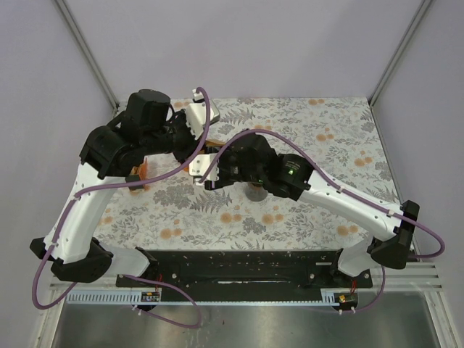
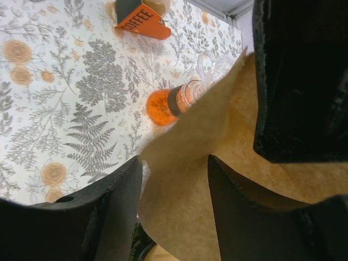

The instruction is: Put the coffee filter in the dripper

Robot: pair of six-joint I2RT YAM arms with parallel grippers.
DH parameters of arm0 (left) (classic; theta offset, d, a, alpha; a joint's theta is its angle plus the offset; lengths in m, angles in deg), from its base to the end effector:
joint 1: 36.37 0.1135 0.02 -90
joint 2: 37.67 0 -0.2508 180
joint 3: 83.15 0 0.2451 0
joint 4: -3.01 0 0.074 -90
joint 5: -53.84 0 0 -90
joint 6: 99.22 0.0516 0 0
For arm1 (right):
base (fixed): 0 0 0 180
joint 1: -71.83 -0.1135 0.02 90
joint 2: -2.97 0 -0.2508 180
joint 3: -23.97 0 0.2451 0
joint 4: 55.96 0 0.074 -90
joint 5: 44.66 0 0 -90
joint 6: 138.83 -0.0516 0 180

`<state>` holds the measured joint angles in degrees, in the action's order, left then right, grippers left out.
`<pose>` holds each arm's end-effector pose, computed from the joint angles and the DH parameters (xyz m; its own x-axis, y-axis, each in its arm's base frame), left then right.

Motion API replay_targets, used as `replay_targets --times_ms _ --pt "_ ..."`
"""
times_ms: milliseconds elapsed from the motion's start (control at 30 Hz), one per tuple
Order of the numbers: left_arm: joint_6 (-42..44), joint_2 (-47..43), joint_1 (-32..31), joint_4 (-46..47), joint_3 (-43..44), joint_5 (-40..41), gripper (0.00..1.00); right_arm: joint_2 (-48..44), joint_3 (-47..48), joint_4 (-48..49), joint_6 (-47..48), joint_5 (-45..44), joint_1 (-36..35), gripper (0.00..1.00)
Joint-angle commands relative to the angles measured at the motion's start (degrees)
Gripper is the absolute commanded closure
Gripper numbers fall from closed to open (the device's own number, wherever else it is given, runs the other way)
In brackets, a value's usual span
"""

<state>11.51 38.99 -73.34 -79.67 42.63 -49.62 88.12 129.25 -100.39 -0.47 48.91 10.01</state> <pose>0.1734 -0.1455 0.4742 -0.1512 0.5447 -0.8249 0.8483 0.4999 0.1746 0.1593 0.3041 0.3961 0.5484 -0.5559 -0.6247 -0.7476 0.0088 -0.6641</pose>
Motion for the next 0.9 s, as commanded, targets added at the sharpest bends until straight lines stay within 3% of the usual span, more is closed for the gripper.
replay_targets --times_ms 0,167,333,467,867 --pt "-1.22 -0.2 -0.12 1.19 2.38 -3.5 1.0 1.78 1.44 4.68 1.82 -4.79 -0.32 0.4" --pt "-1.39 0.15 -0.03 1.19 3.08 -3.69 1.0 1.87 -1.28 11.08 3.41 -7.35 -0.49 0.38" --pt "-1.57 0.07 -0.03 2.06 3.44 0.25 1.0 0.9 -3.48 13.12 3.85 -6.3 -0.84 0.69" --pt "-0.96 0.07 0.06 4.08 3.87 9.82 1.0 -0.15 -4.8 11.37 3.85 -5.07 -1.54 0.8" --pt "1.5 0.51 0.06 8.21 0.28 18.2 1.0 0.55 -3.13 4.69 3.67 -0.85 -3.13 0.86"
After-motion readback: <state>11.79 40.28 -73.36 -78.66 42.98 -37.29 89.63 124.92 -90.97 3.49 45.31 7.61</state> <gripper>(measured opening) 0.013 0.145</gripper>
